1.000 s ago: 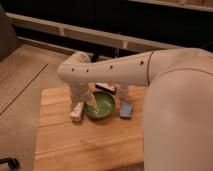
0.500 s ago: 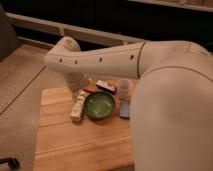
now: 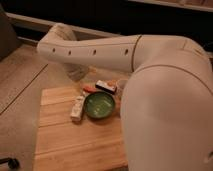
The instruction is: Place the eraser on the white sponge
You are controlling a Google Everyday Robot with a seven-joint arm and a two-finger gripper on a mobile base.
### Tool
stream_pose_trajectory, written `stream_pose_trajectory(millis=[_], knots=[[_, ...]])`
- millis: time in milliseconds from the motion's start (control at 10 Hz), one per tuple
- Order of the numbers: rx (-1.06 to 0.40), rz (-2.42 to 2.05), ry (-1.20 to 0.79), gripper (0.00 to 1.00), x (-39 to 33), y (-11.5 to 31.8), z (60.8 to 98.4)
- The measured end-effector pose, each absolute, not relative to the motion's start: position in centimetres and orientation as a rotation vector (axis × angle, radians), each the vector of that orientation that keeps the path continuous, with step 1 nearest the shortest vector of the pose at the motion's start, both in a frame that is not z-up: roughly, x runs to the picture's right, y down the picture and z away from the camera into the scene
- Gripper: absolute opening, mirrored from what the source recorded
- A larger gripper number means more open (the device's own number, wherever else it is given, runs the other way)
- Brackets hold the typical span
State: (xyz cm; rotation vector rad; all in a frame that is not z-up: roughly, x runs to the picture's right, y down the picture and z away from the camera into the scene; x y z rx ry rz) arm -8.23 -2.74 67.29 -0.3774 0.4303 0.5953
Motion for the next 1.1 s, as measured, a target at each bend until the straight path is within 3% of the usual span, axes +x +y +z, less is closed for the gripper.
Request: stream_pose_trajectory(millis=[300, 600, 1100], knots=[[-0.331, 0.616, 0.392, 0.65, -9.6, -3.2, 69.1], [-0.24, 0.579, 0.262, 0.65, -11.4, -6.4, 73.0], [-0.16, 0.467, 0.117, 0.65, -3.2, -12.2, 76.7]])
